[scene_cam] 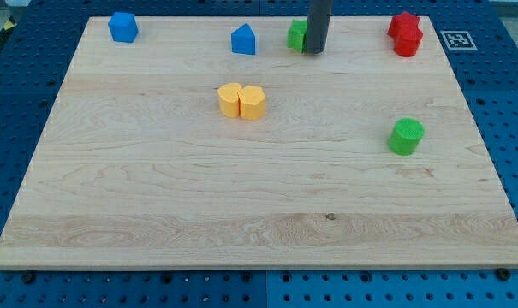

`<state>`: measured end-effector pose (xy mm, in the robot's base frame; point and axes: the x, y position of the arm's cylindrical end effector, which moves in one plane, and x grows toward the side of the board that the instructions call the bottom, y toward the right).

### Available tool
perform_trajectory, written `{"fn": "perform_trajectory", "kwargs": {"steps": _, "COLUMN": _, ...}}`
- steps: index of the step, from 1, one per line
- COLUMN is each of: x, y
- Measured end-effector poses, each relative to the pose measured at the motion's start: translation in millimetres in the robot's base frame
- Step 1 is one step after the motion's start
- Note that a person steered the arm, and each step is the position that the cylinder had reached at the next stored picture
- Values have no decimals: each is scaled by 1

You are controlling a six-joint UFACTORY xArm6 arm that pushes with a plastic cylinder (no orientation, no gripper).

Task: Move the green circle towards the left

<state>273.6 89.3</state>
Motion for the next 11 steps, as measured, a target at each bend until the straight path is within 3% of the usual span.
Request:
{"fn": "perform_trajectory", "kwargs": {"steps": 2, "x": -8, "y": 50}}
{"fn": "perform_trajectory", "kwargs": {"steps": 3, "x": -29, "y": 51}}
{"fn": "perform_trajectory", "kwargs": {"steps": 4, "x": -29, "y": 51}}
{"fn": "perform_trajectory", "kwargs": {"steps": 5, "x": 1, "y": 55}}
{"fn": "perform_trajectory", "kwargs": {"steps": 7, "x": -10, "y": 55}}
{"fn": "perform_trajectory", "kwargs": {"steps": 11, "x": -15, "y": -7}}
